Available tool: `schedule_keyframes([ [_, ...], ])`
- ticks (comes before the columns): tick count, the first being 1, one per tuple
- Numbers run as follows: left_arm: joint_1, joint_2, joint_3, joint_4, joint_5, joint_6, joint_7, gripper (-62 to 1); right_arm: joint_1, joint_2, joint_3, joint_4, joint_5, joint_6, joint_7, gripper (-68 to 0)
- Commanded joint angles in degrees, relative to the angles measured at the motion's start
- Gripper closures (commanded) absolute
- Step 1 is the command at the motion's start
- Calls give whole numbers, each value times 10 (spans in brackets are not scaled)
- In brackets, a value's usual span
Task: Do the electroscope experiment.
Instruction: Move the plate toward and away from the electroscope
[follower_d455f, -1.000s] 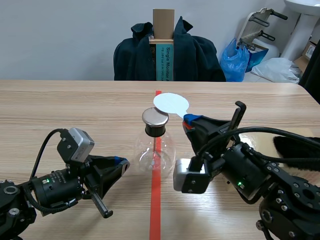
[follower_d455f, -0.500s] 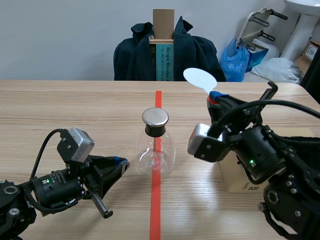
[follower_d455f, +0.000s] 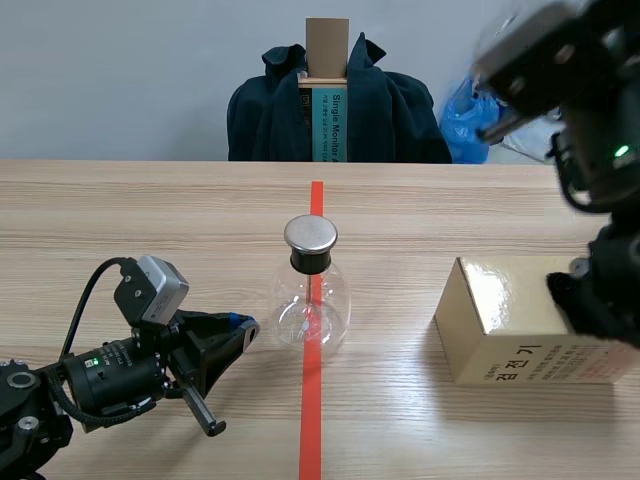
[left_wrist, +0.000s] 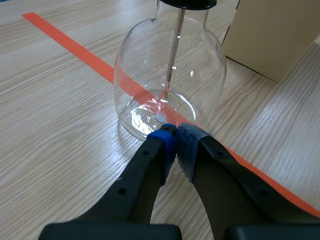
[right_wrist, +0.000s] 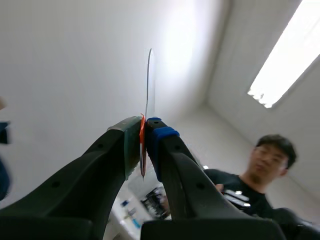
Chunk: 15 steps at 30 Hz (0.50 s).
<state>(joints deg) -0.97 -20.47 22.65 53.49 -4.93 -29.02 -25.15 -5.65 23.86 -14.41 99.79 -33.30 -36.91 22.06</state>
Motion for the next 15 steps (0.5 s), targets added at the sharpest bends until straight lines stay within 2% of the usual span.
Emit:
schedule_keyframes([
  [1,-10,1,-2,8,-5,-1,-8,-41,-5,10,17,27,6,-6,-4,-8],
  [10,-9,-4,-2,9,-7,-1,-8,-40,-68,17,105,161,6,-6,-21,-8],
  [15,1,-34,-14,37,-15,-8,-8,-41,-115,17,148,204,6,-6,-21,-8],
])
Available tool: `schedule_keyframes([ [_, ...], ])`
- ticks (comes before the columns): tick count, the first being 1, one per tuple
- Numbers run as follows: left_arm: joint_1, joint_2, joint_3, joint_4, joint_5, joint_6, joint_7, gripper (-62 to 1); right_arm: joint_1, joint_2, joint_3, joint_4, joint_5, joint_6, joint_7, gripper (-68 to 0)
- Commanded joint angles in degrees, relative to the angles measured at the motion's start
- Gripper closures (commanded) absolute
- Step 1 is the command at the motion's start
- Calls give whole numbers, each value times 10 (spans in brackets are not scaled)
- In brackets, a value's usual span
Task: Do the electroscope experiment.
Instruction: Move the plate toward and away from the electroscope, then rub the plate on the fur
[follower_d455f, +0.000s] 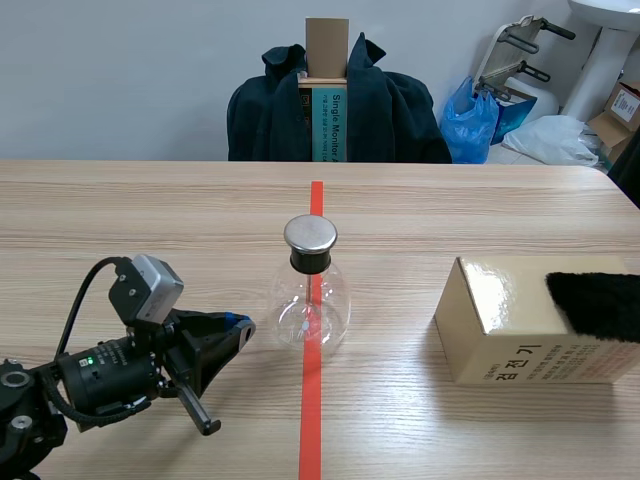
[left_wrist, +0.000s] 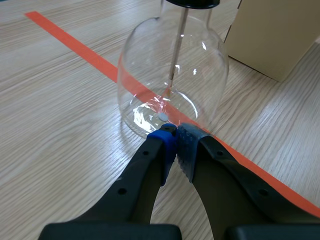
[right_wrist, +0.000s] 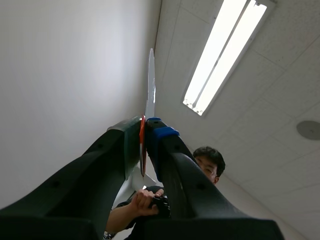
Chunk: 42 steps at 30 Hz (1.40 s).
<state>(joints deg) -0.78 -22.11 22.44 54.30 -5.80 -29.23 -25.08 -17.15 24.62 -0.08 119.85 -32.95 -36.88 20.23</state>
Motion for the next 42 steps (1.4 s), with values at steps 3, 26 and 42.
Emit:
schedule_keyframes([
  [3,28,-56,-33,94,-8,-23,-9,-157,-28,9,34,20,2,-6,-4,-8],
  [26,392,-197,-332,501,-85,-68,24,-623,-203,-18,181,-155,5,-33,84,-8],
  [42,401,-197,-336,501,-85,-68,52,-623,-114,-80,180,-506,-83,-55,285,-8],
])
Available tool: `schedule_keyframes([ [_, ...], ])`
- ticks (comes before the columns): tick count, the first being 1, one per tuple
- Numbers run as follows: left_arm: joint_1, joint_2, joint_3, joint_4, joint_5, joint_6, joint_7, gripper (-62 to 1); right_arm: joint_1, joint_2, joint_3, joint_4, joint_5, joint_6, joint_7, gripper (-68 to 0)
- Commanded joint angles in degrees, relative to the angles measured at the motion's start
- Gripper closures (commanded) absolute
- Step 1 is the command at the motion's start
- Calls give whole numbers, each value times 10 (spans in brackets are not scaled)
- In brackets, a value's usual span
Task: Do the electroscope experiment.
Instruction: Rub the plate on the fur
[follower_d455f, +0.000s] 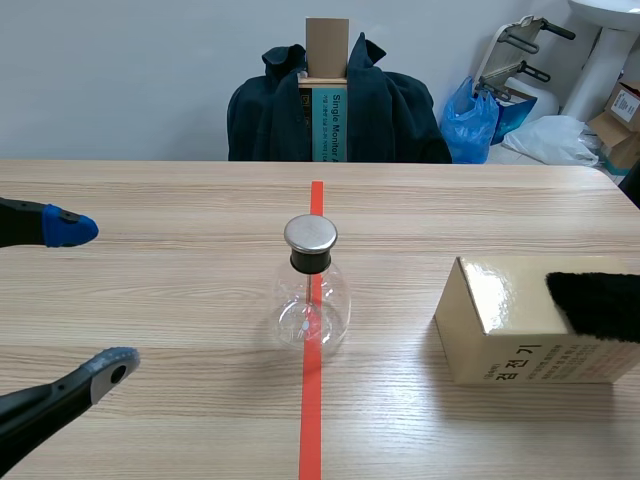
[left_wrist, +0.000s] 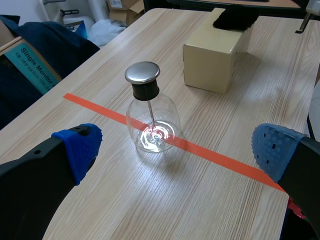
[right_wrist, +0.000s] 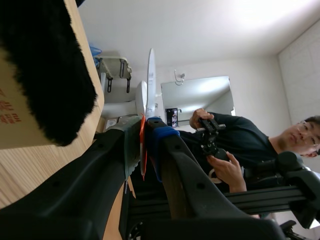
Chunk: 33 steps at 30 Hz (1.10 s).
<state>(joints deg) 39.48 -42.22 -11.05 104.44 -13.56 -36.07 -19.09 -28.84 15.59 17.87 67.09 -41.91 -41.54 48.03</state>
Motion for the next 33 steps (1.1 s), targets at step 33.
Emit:
schedule_keyframes([
  [33,-2,5,-1,0,-8,1,-8,-623,12,10,-62,-49,-66,2,26,-8],
])
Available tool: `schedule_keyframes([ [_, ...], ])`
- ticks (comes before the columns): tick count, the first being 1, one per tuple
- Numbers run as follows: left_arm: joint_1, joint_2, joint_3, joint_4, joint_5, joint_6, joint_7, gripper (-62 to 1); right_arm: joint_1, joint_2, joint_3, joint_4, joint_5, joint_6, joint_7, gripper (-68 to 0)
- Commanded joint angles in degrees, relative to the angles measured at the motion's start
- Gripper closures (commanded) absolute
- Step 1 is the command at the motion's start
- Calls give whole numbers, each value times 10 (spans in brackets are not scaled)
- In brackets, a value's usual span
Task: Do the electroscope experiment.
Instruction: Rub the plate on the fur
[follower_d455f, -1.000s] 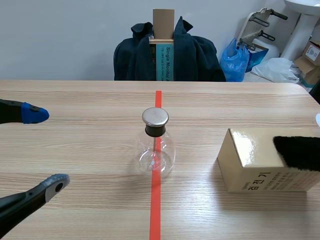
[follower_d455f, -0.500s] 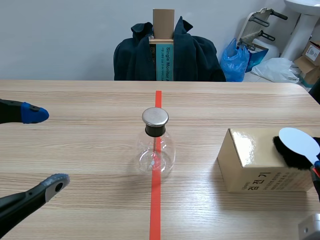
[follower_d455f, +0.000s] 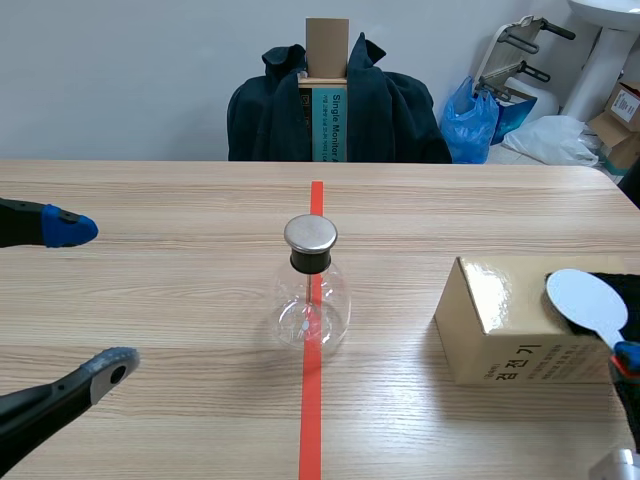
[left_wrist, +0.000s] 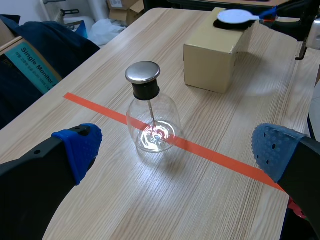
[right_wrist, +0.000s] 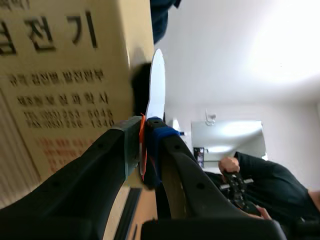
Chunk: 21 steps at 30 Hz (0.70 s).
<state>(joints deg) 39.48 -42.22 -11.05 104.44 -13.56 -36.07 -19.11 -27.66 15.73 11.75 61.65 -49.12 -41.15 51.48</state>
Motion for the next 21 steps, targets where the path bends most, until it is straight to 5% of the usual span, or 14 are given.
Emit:
schedule_keyframes([
  [1,-2,5,-1,0,-8,1,-7,-623,0,9,-1,6,7,-2,-22,-8],
  [5,-2,5,-1,0,-8,1,-7,-623,0,14,0,6,6,4,-92,-8],
  [10,-2,5,-1,0,-8,1,-7,-623,0,9,-11,6,-18,5,-53,-8],
  [14,-2,5,-1,0,-8,1,-7,-623,0,12,-7,6,-10,-10,-134,-8],
  [19,-2,5,-1,0,-8,1,-7,-623,0,14,-16,6,-21,-9,-54,-8],
  [21,-2,5,-1,0,-8,1,-3,-623,0,14,-18,6,-17,-19,-70,-8],
])
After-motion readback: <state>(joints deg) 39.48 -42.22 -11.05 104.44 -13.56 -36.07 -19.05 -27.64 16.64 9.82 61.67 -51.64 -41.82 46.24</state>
